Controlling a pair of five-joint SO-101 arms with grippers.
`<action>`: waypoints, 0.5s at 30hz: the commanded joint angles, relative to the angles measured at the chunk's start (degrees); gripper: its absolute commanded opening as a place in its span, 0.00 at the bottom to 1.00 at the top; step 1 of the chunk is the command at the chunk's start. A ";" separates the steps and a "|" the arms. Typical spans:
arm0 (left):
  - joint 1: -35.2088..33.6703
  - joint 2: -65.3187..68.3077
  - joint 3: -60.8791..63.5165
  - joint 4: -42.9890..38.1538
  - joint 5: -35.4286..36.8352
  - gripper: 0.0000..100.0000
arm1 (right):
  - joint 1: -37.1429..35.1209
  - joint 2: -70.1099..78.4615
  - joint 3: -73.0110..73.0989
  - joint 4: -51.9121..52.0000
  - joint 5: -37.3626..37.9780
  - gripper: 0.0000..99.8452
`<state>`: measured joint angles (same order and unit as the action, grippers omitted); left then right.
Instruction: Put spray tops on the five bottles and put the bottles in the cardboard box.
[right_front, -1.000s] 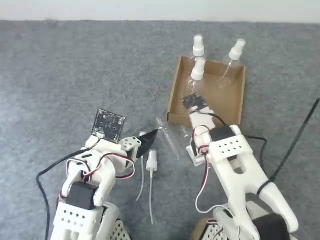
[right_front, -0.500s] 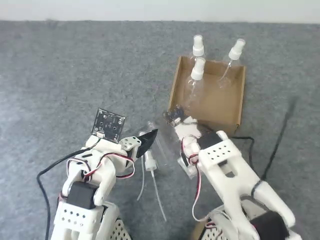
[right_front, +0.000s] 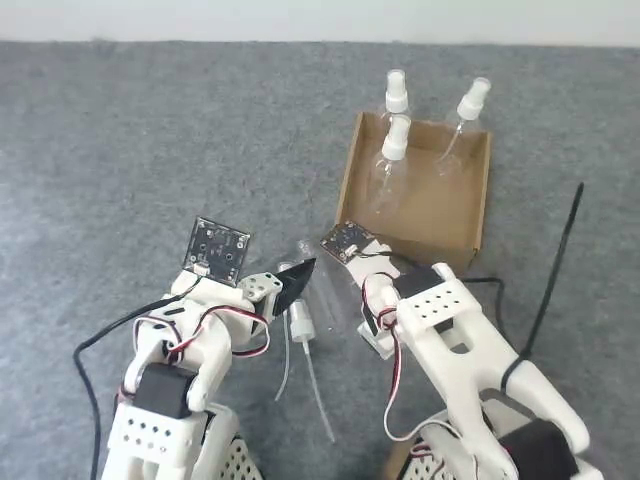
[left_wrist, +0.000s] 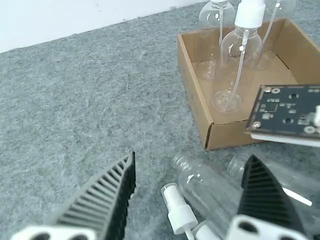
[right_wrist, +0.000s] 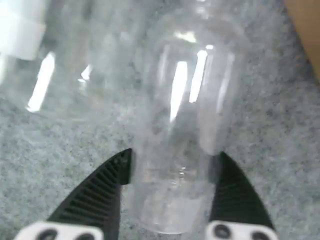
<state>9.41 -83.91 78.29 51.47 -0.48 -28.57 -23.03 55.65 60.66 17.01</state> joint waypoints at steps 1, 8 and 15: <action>-0.18 -0.62 -0.66 -1.58 -0.53 0.32 | -0.13 -1.27 -1.05 0.04 1.32 0.03; -0.18 -0.62 -0.66 -1.58 -0.53 0.32 | -0.04 -9.54 -9.23 15.60 4.04 0.01; -0.18 -0.35 -1.01 -1.58 -0.18 0.32 | 10.15 -21.32 -22.51 32.66 8.79 0.01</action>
<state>9.41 -83.91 78.29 51.47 -0.48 -25.41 -37.19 43.08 84.84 22.20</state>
